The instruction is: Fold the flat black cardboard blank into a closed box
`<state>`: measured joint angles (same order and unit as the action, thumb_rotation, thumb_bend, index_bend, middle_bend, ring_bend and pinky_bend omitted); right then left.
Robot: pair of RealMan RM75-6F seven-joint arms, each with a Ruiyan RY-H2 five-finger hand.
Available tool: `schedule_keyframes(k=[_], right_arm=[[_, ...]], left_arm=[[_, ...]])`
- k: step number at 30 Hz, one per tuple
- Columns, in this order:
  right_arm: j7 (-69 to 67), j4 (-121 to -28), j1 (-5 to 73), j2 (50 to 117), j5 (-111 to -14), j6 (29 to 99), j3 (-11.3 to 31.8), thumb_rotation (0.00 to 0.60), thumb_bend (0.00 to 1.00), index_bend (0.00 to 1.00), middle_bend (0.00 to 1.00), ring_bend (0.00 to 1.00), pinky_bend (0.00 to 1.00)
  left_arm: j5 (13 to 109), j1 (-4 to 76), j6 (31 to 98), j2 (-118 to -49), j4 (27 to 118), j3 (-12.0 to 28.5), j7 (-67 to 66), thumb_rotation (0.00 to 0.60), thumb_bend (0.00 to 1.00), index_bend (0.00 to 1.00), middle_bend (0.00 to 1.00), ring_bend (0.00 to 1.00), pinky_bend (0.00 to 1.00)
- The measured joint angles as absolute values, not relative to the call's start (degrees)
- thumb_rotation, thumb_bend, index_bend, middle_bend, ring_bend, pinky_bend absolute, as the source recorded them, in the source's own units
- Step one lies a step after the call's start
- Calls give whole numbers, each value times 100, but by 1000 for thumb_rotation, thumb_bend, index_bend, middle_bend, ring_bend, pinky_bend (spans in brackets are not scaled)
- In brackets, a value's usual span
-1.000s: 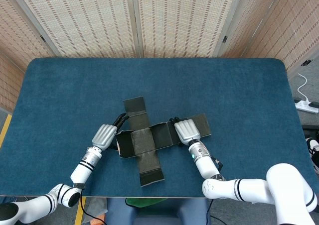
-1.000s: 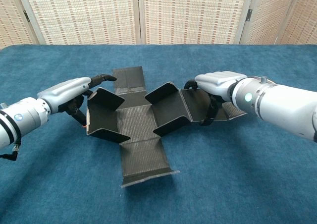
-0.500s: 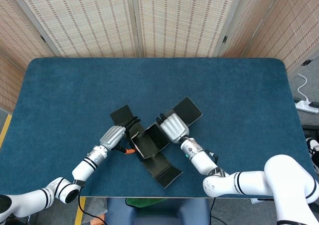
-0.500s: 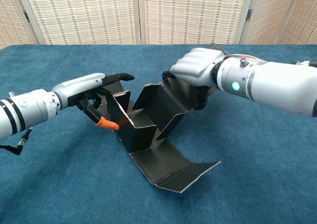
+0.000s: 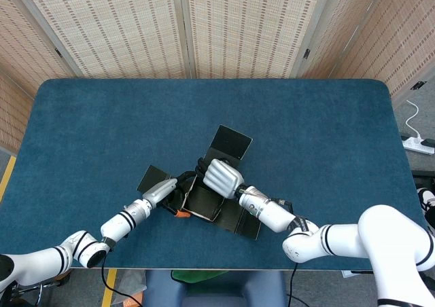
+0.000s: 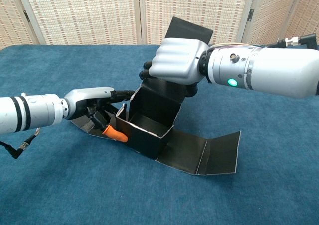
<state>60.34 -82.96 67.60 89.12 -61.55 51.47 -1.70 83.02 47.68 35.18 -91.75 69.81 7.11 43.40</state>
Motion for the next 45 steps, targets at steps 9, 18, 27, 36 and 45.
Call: schedule_keyframes(k=[9, 18, 27, 36, 45], right_arm=[[5489, -7896, 6687, 9176, -6861, 5144, -142, 600, 308, 180, 252, 718, 1000], [4792, -7992, 6455, 9158, -7068, 5153, -27, 600, 10, 0, 0, 643, 1000], [4102, -8626, 5965, 8622, -7211, 5561, 85, 600, 0, 0, 0, 639, 1000], [2536, -9385, 5032, 7721, -8030, 6937, 47, 600, 5, 0, 0, 639, 1000], [383, -9306, 3886, 7268, -8750, 8419, -4, 600, 14, 0, 0, 642, 1000]], left_arm=[[8708, 4983, 3394, -9249, 6739, 467, 5821, 600, 200, 259, 198, 573, 817], [9133, 5143, 3719, -9351, 6311, 56, 6897, 600, 198, 387, 324, 599, 820], [9109, 5107, 3968, -9070, 6491, -80, 7112, 600, 198, 369, 310, 600, 819], [9152, 4997, 4374, -8418, 6872, -170, 8388, 600, 197, 366, 302, 599, 820], [9428, 4937, 5046, -7812, 7143, -322, 10896, 600, 197, 360, 301, 599, 821]])
